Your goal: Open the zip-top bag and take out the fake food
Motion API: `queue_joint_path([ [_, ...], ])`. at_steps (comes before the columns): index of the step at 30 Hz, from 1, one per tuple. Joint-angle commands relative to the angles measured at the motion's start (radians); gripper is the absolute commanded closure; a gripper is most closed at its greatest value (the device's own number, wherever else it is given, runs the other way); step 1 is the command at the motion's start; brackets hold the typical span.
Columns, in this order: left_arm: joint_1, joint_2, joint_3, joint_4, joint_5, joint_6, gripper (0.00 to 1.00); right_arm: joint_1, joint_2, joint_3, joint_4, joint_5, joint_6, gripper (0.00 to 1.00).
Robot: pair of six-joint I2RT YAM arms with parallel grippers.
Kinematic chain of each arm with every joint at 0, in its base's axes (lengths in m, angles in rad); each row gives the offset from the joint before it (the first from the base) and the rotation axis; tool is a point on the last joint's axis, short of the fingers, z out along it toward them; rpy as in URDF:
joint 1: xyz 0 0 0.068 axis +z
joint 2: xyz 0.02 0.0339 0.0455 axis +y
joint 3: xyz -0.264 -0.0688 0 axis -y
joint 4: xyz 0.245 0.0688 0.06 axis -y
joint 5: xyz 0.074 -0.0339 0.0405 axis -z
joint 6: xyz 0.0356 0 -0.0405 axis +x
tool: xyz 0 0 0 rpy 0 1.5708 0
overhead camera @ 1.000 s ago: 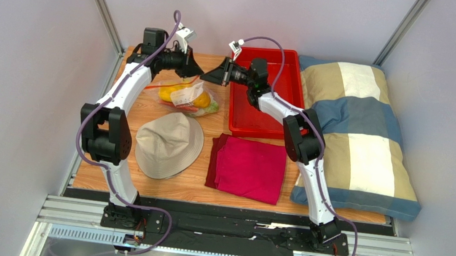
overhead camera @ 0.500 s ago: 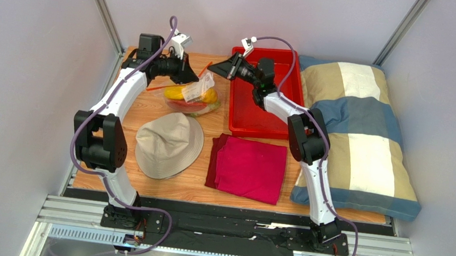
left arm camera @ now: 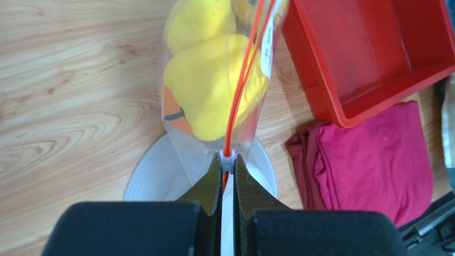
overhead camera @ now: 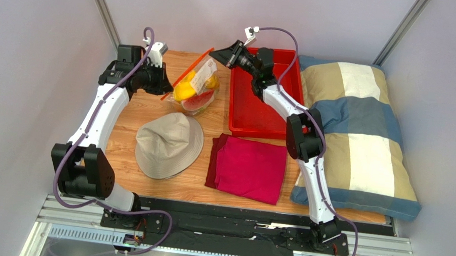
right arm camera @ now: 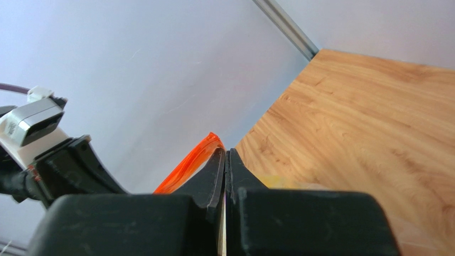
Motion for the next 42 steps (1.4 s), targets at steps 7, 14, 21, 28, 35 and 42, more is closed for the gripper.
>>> queue_joint_path([
  [7,-0.050,0.030,-0.031,0.154,0.306,-0.229,1.00,-0.007,0.059,0.186,-0.230,0.128,-0.027,1.00],
  [14,-0.077,0.026,-0.071,0.195,0.309,-0.346,1.00,-0.022,0.042,0.206,-0.390,0.139,-0.069,1.00],
  [21,-0.149,-0.006,-0.149,0.158,0.269,-0.360,1.00,-0.024,0.064,0.281,-0.483,0.112,-0.034,0.94],
  [28,-0.159,0.061,-0.136,0.309,0.248,-0.493,1.00,-0.036,-0.081,0.197,-0.871,0.182,-0.106,0.47],
  [35,-0.161,0.095,-0.070,0.296,0.271,-0.495,1.00,-0.062,-0.223,0.152,-1.198,0.204,-0.207,0.34],
  [42,-0.170,0.090,-0.091,0.287,0.280,-0.490,1.00,-0.044,-0.331,0.040,-1.192,0.164,-0.201,0.34],
])
